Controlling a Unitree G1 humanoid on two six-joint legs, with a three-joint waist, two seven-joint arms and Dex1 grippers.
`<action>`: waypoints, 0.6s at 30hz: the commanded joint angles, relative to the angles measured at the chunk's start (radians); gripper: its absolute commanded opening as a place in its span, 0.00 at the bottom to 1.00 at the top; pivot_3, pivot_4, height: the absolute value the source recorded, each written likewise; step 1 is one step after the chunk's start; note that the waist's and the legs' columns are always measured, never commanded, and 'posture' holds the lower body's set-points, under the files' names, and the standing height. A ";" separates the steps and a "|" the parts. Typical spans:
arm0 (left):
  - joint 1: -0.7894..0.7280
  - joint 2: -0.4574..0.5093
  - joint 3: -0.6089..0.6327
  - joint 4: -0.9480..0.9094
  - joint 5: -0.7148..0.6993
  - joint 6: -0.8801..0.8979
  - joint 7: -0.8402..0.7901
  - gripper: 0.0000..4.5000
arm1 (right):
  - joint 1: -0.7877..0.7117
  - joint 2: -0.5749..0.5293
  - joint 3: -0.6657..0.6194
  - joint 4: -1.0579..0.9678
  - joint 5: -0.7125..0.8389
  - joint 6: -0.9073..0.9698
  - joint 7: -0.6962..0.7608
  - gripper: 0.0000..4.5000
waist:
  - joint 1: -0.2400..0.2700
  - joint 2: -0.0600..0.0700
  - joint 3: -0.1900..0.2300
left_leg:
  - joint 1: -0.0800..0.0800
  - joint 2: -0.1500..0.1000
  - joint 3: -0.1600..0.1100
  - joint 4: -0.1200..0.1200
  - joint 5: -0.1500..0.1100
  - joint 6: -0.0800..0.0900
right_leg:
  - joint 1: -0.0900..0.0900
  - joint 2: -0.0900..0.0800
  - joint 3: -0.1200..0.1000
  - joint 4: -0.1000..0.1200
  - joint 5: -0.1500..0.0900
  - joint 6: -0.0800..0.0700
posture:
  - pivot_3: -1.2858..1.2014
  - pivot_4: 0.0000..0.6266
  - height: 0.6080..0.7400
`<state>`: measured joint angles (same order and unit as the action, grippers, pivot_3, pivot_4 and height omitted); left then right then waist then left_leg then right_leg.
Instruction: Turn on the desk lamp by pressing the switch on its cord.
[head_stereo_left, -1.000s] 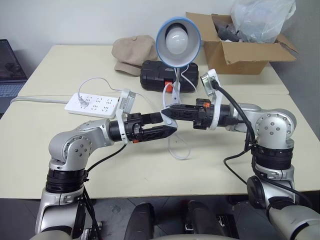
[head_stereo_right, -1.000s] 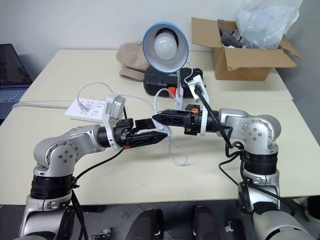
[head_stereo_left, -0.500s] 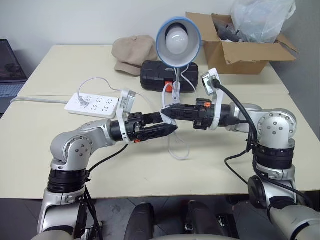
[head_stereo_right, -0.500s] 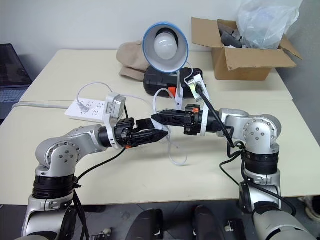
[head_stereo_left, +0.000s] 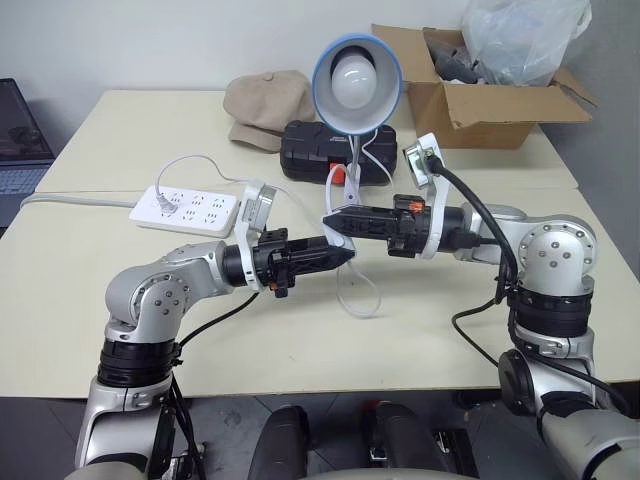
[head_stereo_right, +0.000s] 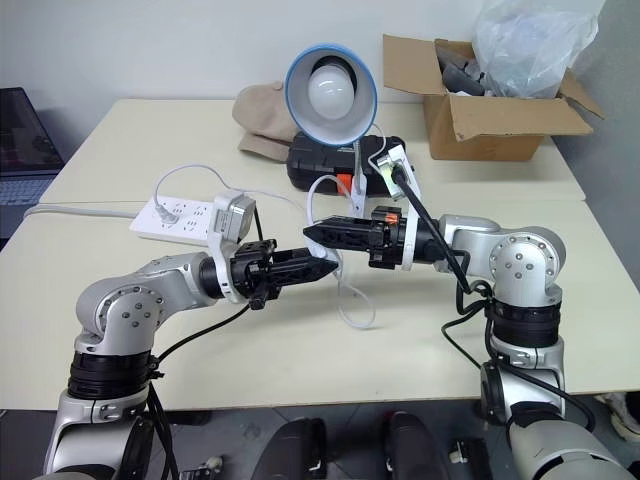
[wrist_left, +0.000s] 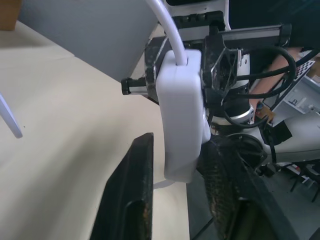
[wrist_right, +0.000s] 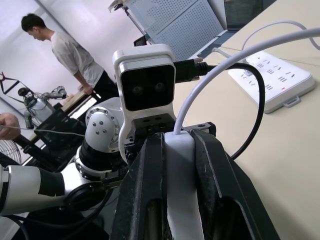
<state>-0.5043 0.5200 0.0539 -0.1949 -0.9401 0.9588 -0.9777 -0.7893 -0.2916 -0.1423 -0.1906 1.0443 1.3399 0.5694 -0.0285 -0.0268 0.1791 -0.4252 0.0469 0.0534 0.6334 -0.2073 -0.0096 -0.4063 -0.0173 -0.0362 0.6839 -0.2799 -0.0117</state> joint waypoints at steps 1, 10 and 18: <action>-0.003 -0.004 0.010 -0.005 0.003 -0.020 0.008 0.13 | -0.027 -0.002 -0.006 -0.025 0.044 -0.012 0.009 0.09 | 0.000 0.000 0.000 | 0.000 0.000 0.000 0.000 0.000 0.000 | 0.000 0.000 0.000 0.000 0.000 0.000 | 0.52 0.24 1.00; 0.000 -0.001 0.028 0.006 -0.032 0.009 0.002 0.11 | -0.027 -0.012 0.001 -0.019 0.055 -0.019 0.006 0.09 | 0.000 0.000 0.000 | 0.000 0.000 0.000 0.000 0.000 0.000 | 0.000 0.000 0.000 -0.001 0.000 0.000 | 0.52 0.24 1.00; 0.013 -0.017 0.082 0.009 -0.075 0.006 0.054 0.47 | -0.051 0.002 -0.032 0.017 0.086 -0.018 -0.027 0.09 | 0.000 0.000 0.000 | 0.000 0.000 0.000 0.000 0.000 0.000 | 0.000 0.000 0.000 -0.001 0.000 0.000 | 0.52 0.24 1.00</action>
<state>-0.4950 0.5113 0.1019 -0.1762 -0.9943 0.9768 -0.9425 -0.8116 -0.2934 -0.1445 -0.1638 1.0871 1.3337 0.5468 -0.0287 -0.0268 0.1792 -0.4254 0.0470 0.0533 0.6334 -0.2073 -0.0095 -0.4062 -0.0172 -0.0362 0.6833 -0.2801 -0.0113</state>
